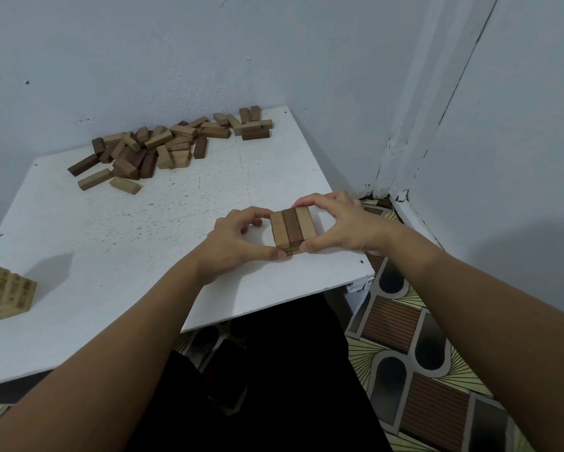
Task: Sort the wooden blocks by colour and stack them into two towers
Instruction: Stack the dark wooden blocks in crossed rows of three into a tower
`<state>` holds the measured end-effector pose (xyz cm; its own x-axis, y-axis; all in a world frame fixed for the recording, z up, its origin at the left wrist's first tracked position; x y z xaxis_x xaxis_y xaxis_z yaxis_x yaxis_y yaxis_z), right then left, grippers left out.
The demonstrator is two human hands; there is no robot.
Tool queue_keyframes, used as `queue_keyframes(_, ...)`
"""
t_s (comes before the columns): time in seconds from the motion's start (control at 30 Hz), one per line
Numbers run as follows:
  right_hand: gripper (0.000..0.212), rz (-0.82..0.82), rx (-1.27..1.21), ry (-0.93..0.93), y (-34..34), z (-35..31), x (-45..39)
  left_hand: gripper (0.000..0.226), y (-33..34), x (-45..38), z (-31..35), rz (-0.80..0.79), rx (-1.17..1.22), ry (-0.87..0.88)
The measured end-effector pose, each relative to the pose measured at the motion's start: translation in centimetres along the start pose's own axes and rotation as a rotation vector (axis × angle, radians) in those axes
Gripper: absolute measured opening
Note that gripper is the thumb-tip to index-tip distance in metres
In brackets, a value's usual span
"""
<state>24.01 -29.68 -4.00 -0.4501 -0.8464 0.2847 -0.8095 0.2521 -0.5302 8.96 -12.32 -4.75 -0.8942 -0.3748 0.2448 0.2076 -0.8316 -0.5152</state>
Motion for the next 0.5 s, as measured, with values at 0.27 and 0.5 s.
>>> queue_keyframes(0.27,0.067,0.000,-0.009,0.004,0.11,0.08,-0.13,0.077,-0.08,0.04,-0.02,-0.006,-0.001,-0.005)
queue_keyframes(0.5,0.077,0.016,0.019,0.001,0.18,0.23,-0.13,0.080,0.02,-0.13,-0.23,-0.009,-0.021,-0.015)
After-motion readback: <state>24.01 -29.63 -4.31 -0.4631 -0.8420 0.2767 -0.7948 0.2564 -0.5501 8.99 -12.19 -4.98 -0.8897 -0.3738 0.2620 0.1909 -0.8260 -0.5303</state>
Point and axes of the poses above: each hand's wrist, its own x-axis away from the middle knuckle, its own y-axis out of the palm, z = x × y, the point moved 4 cm from there along -x, towards the middle knuckle
